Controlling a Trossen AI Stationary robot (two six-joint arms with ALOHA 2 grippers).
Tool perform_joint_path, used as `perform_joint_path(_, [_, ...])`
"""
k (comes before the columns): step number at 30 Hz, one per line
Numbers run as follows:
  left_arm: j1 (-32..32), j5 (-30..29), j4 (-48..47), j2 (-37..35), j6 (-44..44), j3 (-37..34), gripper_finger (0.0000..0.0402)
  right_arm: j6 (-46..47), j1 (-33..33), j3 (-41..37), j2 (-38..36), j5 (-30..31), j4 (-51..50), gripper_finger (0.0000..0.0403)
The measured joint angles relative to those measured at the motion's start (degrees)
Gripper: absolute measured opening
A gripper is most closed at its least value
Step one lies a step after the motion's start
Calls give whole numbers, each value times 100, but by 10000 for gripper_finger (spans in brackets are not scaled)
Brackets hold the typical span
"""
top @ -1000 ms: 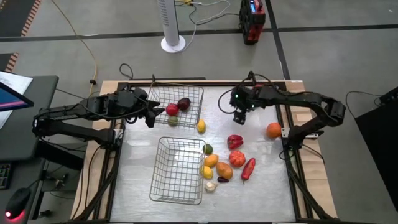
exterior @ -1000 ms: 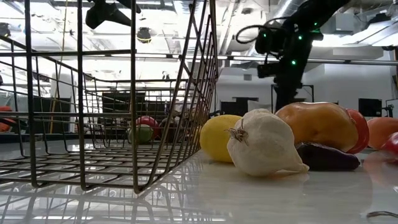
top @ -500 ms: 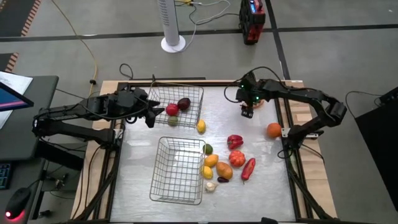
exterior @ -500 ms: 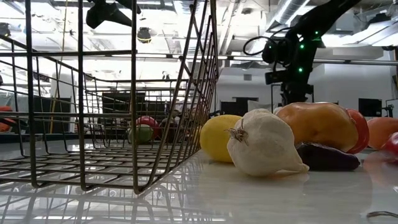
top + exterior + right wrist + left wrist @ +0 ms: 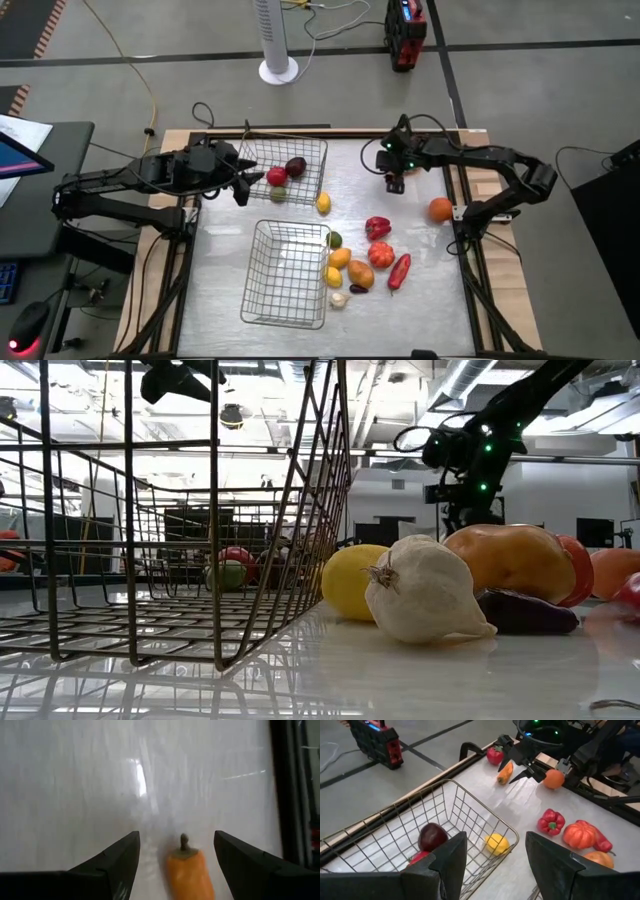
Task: Sort produce into baskets
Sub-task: Put the yellow chilli pepper into the bottom wire basket
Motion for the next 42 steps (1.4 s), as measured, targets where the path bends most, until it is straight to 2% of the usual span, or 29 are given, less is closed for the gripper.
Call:
perform_joint_path(8, [0, -109, 0, 0, 4, 0, 190, 0, -36, -59, 446, 3, 162, 279])
perform_joint_path(13, [1, -111, 0, 0, 0, 0, 190, 49, -33, -58, 766, 88, 253, 262])
perform_joint_path(18, [0, -109, -2, 0, -4, 0, 190, 105, -26, -58, 840, 397, 229, 203])
perform_joint_path(26, [0, -109, -13, 0, -9, 0, 190, 107, -22, -44, 789, 501, -108, 37])
perform_joint_path(34, [0, -109, -11, 0, 20, 0, 190, 431, 313, 814, 655, 409, -1082, 30])
perform_joint_path(36, [1, -109, -7, 0, 7, 0, 190, 610, 433, 1168, 531, 70, -1284, 30])
perform_joint_path(38, [1, -108, -2, 0, -93, 0, 190, 903, 558, 1534, 394, -655, -1384, 30])
perform_joint_path(42, [0, -104, 139, 1, -468, 0, 190, 1754, 879, 2097, 183, -2893, -932, 30])
